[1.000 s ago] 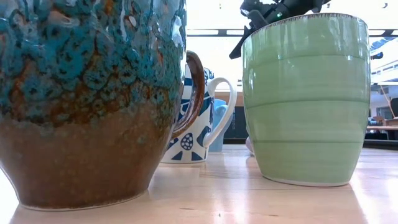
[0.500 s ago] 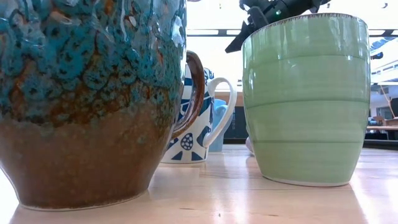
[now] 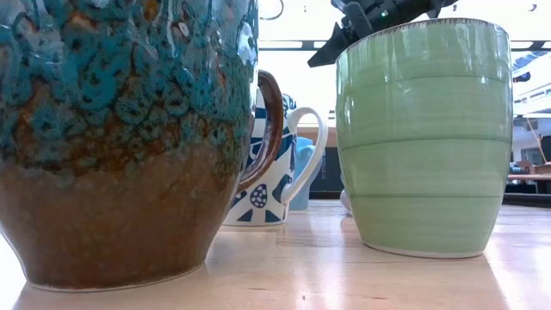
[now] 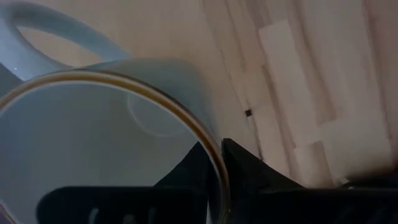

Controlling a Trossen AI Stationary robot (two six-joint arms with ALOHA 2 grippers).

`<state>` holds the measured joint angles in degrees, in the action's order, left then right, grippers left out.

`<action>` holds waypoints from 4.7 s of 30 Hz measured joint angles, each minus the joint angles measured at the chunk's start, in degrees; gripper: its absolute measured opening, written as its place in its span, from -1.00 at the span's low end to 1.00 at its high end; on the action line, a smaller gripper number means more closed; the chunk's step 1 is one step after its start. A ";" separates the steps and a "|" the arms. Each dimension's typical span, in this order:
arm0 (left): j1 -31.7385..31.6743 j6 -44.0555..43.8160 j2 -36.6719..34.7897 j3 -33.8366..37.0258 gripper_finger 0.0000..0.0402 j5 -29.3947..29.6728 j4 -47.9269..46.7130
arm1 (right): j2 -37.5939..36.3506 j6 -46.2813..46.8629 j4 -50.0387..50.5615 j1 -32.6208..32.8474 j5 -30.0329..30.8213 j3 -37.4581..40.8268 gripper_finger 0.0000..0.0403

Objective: Place coffee mugs
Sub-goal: Put the dark green mug on the shelf

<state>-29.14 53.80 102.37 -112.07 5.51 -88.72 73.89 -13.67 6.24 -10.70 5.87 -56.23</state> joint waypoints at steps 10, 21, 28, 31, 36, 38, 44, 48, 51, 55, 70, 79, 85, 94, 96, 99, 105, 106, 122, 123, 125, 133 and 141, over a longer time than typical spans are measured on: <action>-0.59 -0.23 0.82 -0.02 -0.76 -0.73 -0.13 | 0.00 0.17 -0.07 0.00 -0.04 0.00 -0.73; -0.10 -3.71 0.87 -0.02 -0.40 4.43 -0.20 | 0.00 0.20 -0.11 0.00 -0.05 0.00 -0.73; 1.19 -8.81 0.14 -0.04 -0.09 10.23 -0.27 | 0.00 0.21 -0.11 0.00 -0.07 0.00 -0.73; 2.38 -9.74 -1.08 -0.04 -0.05 11.39 -0.47 | 0.00 0.22 0.13 0.00 -0.07 0.00 -0.73; 4.85 -9.87 -3.93 -0.07 -0.04 11.42 0.36 | 0.00 0.20 -0.14 0.00 -0.07 0.00 -0.73; 5.72 -10.51 -4.85 -0.07 -0.04 11.44 1.26 | 0.00 0.21 -0.16 0.00 -0.07 0.00 -0.73; 7.95 -20.08 -5.81 -0.08 -0.04 11.42 10.60 | 0.00 0.61 -0.15 0.00 -0.07 0.00 -0.73; 8.51 -29.74 -5.22 -0.11 -0.04 12.38 19.92 | 0.00 0.63 -0.15 0.00 -0.05 0.00 -0.73; 8.84 -35.50 -3.81 -0.09 -0.04 15.35 23.87 | 0.00 0.65 0.14 0.00 -0.04 0.00 -0.73; 8.91 -44.42 -2.93 -0.04 -0.04 18.30 25.53 | 0.02 0.26 -0.35 -0.09 0.84 0.04 -0.73; 17.57 -43.85 -4.74 4.31 -0.05 15.07 32.35 | 1.23 2.82 -10.71 -8.72 -9.51 0.00 -0.73; 19.79 -44.84 -18.07 28.35 -0.05 15.04 47.23 | 4.41 2.84 -12.10 -9.66 -8.75 -1.48 -0.73; 20.01 -46.50 -28.04 42.07 -0.05 14.94 57.14 | 8.02 3.17 -10.25 -10.12 -10.59 -6.41 -0.74; 19.96 -47.92 -36.71 55.70 -0.05 15.04 66.66 | 19.01 2.56 -5.56 -10.87 -11.91 -17.75 -0.75; 19.99 -48.25 -38.40 58.54 -0.05 15.62 67.88 | 20.73 2.56 -5.21 -11.28 -11.87 -19.73 -0.75; 19.88 -48.68 -41.08 62.60 -0.05 18.30 69.68 | 23.49 2.56 -5.27 -12.21 -11.68 -23.12 -0.75; 19.70 -50.46 -45.16 68.45 -0.05 26.15 73.96 | 28.04 3.02 -4.66 -15.08 -12.11 -27.81 -0.76; 19.65 -50.58 -45.55 69.28 -0.05 27.03 74.14 | 29.04 3.11 -4.84 -15.41 -12.58 -28.73 -0.76; 16.54 -52.12 -45.79 70.51 -0.05 31.37 75.70 | 34.95 6.61 -1.71 -15.93 -16.48 -33.17 -0.76; 16.09 -52.12 -45.79 70.51 -0.05 31.45 75.68 | 34.95 6.62 -1.57 -15.62 -16.48 -33.18 -0.76; 15.32 -52.11 -45.79 70.51 -0.05 32.07 75.66 | 34.93 6.64 -1.45 -14.96 -16.46 -33.18 -0.76; 11.72 -50.77 -45.79 70.51 -0.04 33.11 76.29 | 34.86 7.50 -2.61 -11.86 -16.07 -33.16 -0.76; 9.05 -48.05 -45.77 70.51 -0.04 33.03 78.58 | 34.86 7.74 -4.96 -11.39 -15.93 -33.16 -0.76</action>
<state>-20.09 5.74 56.60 -41.56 38.54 -10.14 108.75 -5.93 1.28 -22.09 -10.07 -89.38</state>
